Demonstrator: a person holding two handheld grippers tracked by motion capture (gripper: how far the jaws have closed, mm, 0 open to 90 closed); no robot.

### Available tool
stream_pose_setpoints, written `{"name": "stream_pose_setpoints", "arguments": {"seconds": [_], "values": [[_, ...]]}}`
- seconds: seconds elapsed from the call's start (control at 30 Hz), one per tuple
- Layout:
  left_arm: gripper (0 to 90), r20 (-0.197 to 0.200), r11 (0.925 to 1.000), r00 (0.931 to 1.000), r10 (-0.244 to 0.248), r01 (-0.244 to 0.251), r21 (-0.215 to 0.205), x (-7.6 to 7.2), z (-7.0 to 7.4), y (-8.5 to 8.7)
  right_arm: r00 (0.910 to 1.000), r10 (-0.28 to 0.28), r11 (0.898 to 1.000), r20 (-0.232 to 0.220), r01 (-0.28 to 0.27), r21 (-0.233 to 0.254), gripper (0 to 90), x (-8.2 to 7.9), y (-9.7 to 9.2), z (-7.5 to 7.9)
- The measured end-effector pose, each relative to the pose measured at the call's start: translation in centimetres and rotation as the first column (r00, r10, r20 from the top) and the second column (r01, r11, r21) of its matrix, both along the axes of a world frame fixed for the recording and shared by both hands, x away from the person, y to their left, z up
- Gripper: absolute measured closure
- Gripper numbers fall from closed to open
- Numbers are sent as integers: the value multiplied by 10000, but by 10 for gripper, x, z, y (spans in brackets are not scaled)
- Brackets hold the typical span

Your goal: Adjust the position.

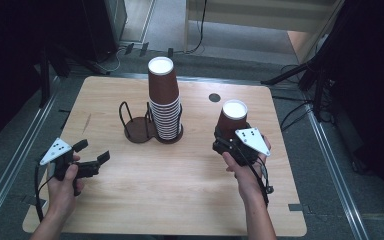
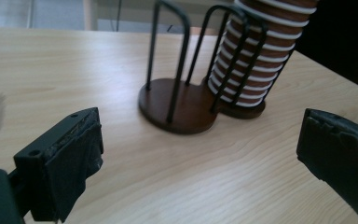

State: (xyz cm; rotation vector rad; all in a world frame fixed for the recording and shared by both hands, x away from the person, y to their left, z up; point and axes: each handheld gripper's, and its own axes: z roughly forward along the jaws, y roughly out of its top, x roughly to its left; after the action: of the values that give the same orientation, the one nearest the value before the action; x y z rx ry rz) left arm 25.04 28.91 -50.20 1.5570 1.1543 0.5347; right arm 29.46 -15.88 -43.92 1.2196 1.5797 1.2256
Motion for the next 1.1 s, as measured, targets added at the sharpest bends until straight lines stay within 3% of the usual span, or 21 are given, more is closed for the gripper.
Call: {"name": "stream_pose_setpoints", "arguments": {"seconds": [0.1,0.37,0.47,0.63,0.83,1.1], "values": [[13,49,9997,9997,-237,236,104,8,8,-12,10000,23,10000,-59,-23,-30,112,-2,1,-1],[13,121,9976,9979,-630,634,-296,25,25,-33,9995,124,9999,-294,-126,-78,113,-3,5,-11],[13,125,9972,9974,-711,714,-205,30,28,-39,9984,258,9996,-503,-264,-121,113,-3,9,-16],[14,194,9948,9947,-1009,1006,142,29,29,-51,9982,379,9988,-472,-393,-293,113,-5,15,-22],[14,182,9884,9882,-1521,1521,19,31,32,-65,9973,524,9979,-510,-543,-363,114,-6,23,-28],[14,-430,9730,9721,-2304,2306,-7,33,31,-89,9953,751,9939,-607,-797,-767,113,-10,35,-37]]}}
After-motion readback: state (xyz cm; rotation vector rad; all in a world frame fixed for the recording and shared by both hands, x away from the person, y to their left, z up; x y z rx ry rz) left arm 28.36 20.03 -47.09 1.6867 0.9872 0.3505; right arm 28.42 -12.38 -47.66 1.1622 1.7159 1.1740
